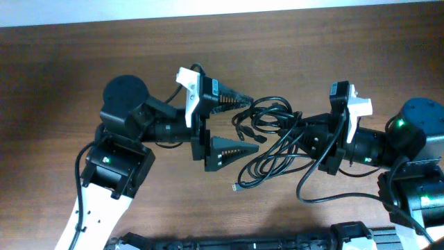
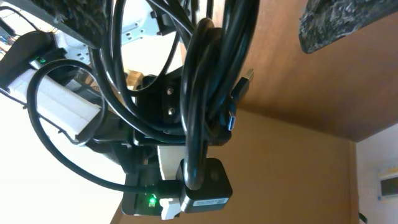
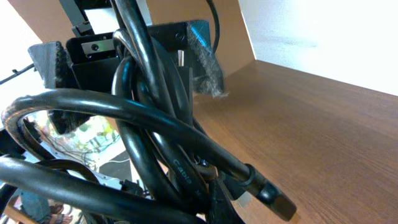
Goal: Untangle cables
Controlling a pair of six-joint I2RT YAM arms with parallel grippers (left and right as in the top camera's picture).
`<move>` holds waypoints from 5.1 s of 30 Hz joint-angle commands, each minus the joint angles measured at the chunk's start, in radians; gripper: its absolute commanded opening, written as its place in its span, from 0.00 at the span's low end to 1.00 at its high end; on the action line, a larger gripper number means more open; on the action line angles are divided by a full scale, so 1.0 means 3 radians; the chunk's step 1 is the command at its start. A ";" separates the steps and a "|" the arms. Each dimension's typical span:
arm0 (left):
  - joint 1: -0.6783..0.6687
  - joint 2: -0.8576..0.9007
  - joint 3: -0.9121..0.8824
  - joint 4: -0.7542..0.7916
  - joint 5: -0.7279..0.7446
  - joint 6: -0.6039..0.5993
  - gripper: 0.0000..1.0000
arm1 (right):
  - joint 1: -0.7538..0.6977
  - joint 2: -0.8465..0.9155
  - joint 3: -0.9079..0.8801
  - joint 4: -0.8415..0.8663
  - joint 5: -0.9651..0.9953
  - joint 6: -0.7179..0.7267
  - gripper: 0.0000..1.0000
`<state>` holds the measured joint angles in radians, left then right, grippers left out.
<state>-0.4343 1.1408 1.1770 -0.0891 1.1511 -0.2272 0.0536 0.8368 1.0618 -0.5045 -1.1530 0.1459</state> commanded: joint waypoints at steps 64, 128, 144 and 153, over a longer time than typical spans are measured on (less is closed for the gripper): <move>-0.0298 -0.0435 0.0062 -0.0429 -0.1381 0.0411 0.00 | -0.0006 0.0062 0.0014 -0.1488 0.3185 0.0240 0.84; -0.0543 0.0106 0.0062 -0.0551 -0.1462 -0.0955 0.99 | -0.0008 0.0047 0.0014 -0.0090 0.1723 0.0342 0.04; -0.0579 0.0401 0.0062 -0.0144 -0.1484 -0.1301 0.33 | -0.0006 0.0047 0.0014 -0.0017 0.0899 0.0228 0.04; -0.0496 0.0399 0.0062 -0.0094 -0.1467 -0.1300 0.00 | -0.0006 0.0047 0.0014 -0.0207 0.1537 0.0418 0.04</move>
<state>-0.6029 1.2587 1.1820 -0.1272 0.7059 -0.6216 0.0528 0.8539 1.0626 -0.5426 -0.8135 0.2352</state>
